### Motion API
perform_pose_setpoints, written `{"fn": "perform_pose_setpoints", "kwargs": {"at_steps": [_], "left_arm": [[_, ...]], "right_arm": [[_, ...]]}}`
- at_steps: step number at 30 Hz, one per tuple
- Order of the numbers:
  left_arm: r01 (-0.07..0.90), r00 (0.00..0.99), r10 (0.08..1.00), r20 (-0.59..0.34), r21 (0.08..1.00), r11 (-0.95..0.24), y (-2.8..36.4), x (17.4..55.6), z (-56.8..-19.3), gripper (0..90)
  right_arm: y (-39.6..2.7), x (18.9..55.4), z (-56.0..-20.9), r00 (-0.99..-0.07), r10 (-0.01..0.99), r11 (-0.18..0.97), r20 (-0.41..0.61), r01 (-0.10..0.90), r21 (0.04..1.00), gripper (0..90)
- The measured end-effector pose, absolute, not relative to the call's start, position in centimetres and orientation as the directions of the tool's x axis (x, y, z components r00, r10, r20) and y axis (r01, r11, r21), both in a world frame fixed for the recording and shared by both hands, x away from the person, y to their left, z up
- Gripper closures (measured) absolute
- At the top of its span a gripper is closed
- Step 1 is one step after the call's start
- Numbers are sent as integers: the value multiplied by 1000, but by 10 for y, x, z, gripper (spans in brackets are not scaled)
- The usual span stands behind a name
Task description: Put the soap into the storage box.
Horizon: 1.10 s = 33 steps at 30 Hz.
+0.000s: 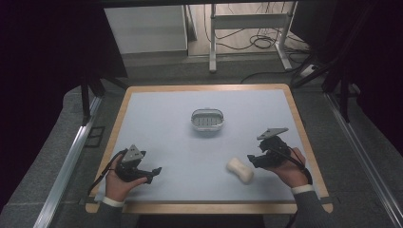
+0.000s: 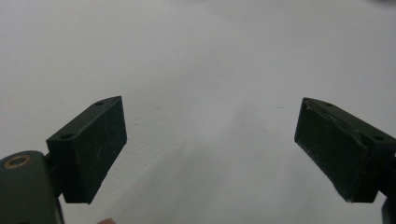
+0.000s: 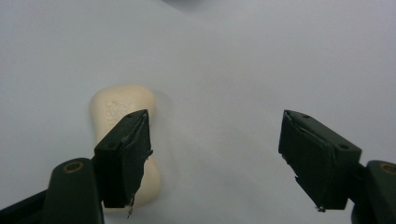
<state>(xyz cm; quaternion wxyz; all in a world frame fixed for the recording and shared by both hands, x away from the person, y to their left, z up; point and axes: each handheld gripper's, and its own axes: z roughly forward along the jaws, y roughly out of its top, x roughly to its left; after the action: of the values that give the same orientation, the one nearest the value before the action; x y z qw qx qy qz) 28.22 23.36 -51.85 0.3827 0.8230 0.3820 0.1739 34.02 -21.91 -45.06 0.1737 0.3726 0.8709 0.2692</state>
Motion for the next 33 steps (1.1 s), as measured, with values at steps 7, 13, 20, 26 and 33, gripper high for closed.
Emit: {"fn": "perform_pose_setpoints", "kwargs": {"at_steps": [7, 13, 20, 26, 33], "left_arm": [[491, 647, 763, -5, 768, -411, 236, 281, -517, 97], [485, 647, 762, -5, 774, -407, 236, 281, -517, 101], [486, 648, 762, -6, 773, -408, 236, 281, -517, 101], [488, 650, 760, -5, 769, -412, 235, 281, -517, 101], [485, 648, 762, -2, 772, -410, 236, 280, -517, 101]], "right_arm": [[-204, 338, -452, -695, 714, 619, -83, 573, 537, 275], [-192, 336, -457, -720, 691, 650, -64, 581, 490, 295], [-181, 336, -465, -731, 680, 671, -51, 593, 446, 305], [-168, 336, -473, -742, 669, 691, -39, 602, 399, 316], [-160, 338, -483, -748, 663, 712, -39, 613, 342, 353]]}}
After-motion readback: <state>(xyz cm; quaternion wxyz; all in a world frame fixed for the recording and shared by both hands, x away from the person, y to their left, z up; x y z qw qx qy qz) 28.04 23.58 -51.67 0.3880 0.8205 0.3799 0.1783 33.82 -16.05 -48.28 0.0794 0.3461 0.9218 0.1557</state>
